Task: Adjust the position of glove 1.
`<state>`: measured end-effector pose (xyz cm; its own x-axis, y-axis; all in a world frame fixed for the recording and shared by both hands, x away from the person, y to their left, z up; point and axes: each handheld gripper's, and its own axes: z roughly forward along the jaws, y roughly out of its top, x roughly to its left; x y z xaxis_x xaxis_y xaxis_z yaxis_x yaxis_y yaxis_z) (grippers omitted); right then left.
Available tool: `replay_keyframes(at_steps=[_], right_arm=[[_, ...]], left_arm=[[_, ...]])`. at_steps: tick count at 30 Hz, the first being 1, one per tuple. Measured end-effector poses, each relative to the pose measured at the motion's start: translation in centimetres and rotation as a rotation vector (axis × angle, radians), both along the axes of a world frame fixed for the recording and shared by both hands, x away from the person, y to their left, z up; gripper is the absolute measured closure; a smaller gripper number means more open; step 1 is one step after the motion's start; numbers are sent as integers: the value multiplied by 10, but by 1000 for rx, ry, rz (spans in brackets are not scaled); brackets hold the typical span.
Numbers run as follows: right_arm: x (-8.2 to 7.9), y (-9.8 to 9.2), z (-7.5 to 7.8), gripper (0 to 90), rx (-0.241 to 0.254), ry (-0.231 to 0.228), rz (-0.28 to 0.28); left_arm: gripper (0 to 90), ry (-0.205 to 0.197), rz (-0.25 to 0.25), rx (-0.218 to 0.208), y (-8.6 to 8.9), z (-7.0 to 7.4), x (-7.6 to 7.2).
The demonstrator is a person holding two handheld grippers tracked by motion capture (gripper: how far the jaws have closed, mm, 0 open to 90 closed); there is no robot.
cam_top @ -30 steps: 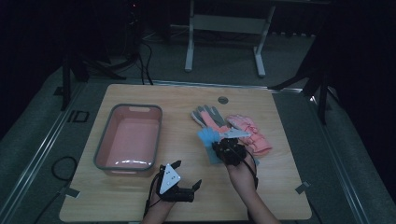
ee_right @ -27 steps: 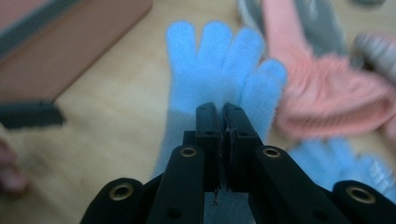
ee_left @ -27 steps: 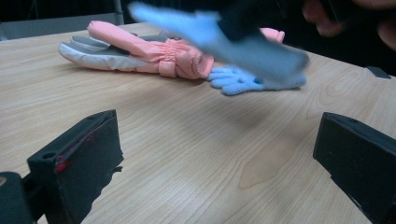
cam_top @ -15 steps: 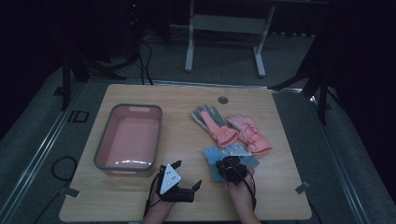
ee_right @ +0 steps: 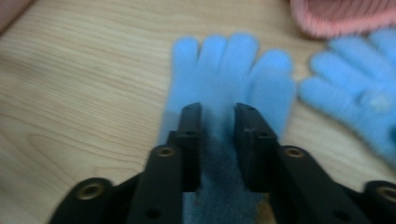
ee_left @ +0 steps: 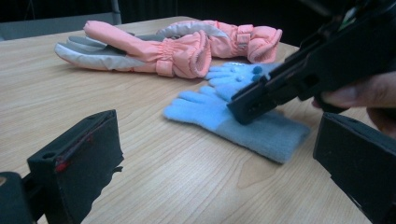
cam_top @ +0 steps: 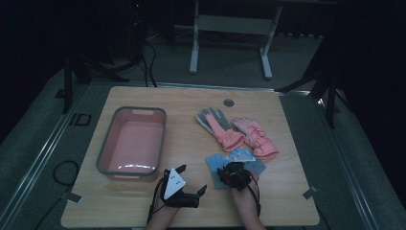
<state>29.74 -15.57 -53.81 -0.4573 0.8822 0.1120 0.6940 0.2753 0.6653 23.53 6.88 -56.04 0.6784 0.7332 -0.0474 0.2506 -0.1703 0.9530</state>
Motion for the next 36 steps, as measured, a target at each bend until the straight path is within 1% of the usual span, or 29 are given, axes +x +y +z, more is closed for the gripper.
replay_keyframes(at_steps=[1, 4, 5, 7, 8, 9, 10, 12, 13, 14, 15, 16, 17, 18, 19, 20, 21, 22, 24, 25, 26, 27, 28, 30, 33, 34, 35, 36], right_arm=[[0, -2, 5, 661, 1, -18, 13], [4, -11, 19, 620, -20, -79, 43], [7, -17, 22, 605, -10, -100, 66], [14, -28, 28, 619, -54, -129, 69], [18, -35, 31, 619, -48, -137, 93], [21, -41, 34, 620, -46, -145, 103], [25, -47, 36, 618, -55, -155, 120], [31, -59, 41, 610, -60, -183, 191], [34, -64, 43, 612, -69, -189, 201], [37, -70, 46, 611, -71, -189, 223], [41, -75, 48, 612, -62, -190, 255], [43, -80, 50, 613, -57, -194, 272], [45, -84, 51, 613, -55, -189, 286], [48, -88, 51, 610, -56, -173, 307], [50, -91, 51, 606, -66, -167, 326], [50, -91, 51, 606, -66, -167, 326], [53, -95, 49, 589, -102, -156, 365], [54, -96, 47, 589, -112, -145, 385], [56, -99, 43, 589, -105, -121, 419], [57, -99, 40, 591, -117, -112, 424], [57, -99, 37, 593, -135, -112, 428], [57, -99, 37, 593, -135, -112, 428], [58, -98, 31, 594, -150, -113, 433], [60, -98, 24, 596, -126, -94, 436], [65, -99, 8, 603, -129, -73, 439], [65, -99, 3, 601, -144, -59, 441], [65, -99, -3, 594, -162, -56, 449], [65, -100, -4, 593, -150, -75, 455]], left_arm=[[12, 0, 0, 0, 0, 0, 0], [12, 0, -3, -2, 0, 0, 0], [12, -1, -3, -1, 0, 0, 0], [12, 0, -4, 0, 0, 0, 0], [12, 0, -5, 1, 0, 0, 0], [12, 1, -3, -1, 0, 0, 0], [12, 3, -3, -1, 0, 0, 0], [12, 5, -1, -3, 0, 0, 0], [12, 6, 0, -3, 0, 0, 1], [12, 6, 2, -5, 0, 0, 0], [12, 5, 4, -6, 0, 0, 0], [12, 3, 4, -6, 0, 0, 0], [12, 3, 4, -6, 0, 0, 0], [12, 3, 3, -2, 0, 0, 0], [12, 2, 3, -2, 0, 0, 0], [12, 2, 3, -2, 0, 0, 0], [12, 2, 0, 2, -1, 0, 0], [12, 2, 0, 2, -1, 0, 0], [12, 4, 1, 2, -1, 0, 0], [12, 5, 2, 1, -1, 0, 0], [12, 5, 1, 1, -1, 0, 0], [12, 5, 1, 1, -1, 0, 0], [12, 5, -1, 4, -1, 0, 0], [12, 2, -4, 7, -1, 0, 0], [12, 0, -2, 5, -1, 0, 0], [12, 0, -2, 5, -1, 0, 0], [12, 0, -2, 5, -1, 0, 0], [12, 1, -2, 5, -1, 0, 0]])
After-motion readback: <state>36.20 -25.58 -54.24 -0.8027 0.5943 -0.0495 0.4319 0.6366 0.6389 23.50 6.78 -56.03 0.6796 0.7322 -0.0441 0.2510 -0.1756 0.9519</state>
